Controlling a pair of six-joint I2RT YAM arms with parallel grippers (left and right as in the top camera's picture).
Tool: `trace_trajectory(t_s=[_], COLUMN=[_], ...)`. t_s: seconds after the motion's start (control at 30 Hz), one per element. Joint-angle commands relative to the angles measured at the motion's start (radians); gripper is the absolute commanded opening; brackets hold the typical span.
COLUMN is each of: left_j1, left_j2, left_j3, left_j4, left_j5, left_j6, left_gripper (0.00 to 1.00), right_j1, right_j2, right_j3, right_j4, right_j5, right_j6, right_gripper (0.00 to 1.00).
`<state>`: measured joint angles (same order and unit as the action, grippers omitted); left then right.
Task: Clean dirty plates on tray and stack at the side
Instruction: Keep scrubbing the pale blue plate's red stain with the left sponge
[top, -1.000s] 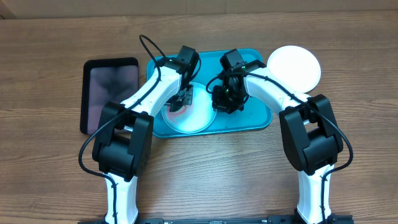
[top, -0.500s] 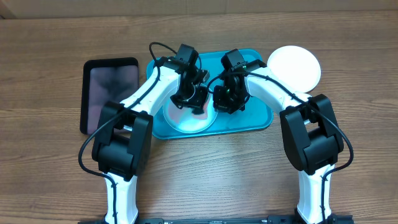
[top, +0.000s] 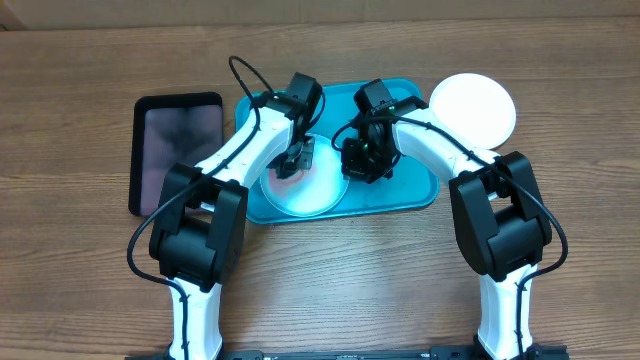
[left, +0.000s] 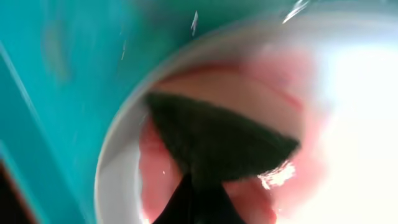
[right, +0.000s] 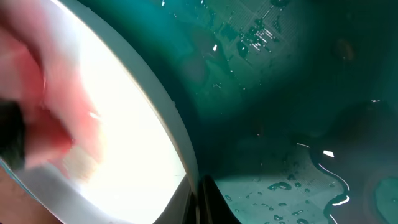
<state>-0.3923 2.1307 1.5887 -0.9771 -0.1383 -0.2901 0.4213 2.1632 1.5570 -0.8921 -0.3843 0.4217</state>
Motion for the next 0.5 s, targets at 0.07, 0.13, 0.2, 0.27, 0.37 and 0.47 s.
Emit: trace_trajectory(t_s=[0.07,0.13,0.2,0.27,0.37,0.47], left_j1=[0.005,0.005,0.005,0.005,0.005,0.005], left_j2=[0.021,0.021,0.021,0.021,0.021,0.021], left_j3=[-0.008,-0.008,-0.008,-0.008,-0.008,-0.008], left_j4=[-0.138,-0.155,-0.143,-0.101,-0.025,0.039], left_j5=[0.237,0.354,0.438,0.487,0.494,0.415], left_j6=[-0.02,0.018,0.052,0.059,0.058,0.05], left_gripper=[0.04,0.04,0.04,0.04,0.04,0.04], right_j1=[-0.002,-0.002,-0.002,-0.002,-0.002,-0.002], right_j2=[-0.003,-0.003,-0.002,-0.003,-0.002,-0.002], right_j3=[0.015,0.015,0.015,0.015,0.015,0.015], right_j4=[0.0,0.001,0.0,0.0,-0.003,-0.008], right_j5=[-0.002,-0.002,-0.003,-0.003,-0.003,-0.003], right_j6=[0.001,0.001,0.001,0.001,0.001,0.001], right_gripper=[0.04,0.04,0.04,0.04,0.04,0.04])
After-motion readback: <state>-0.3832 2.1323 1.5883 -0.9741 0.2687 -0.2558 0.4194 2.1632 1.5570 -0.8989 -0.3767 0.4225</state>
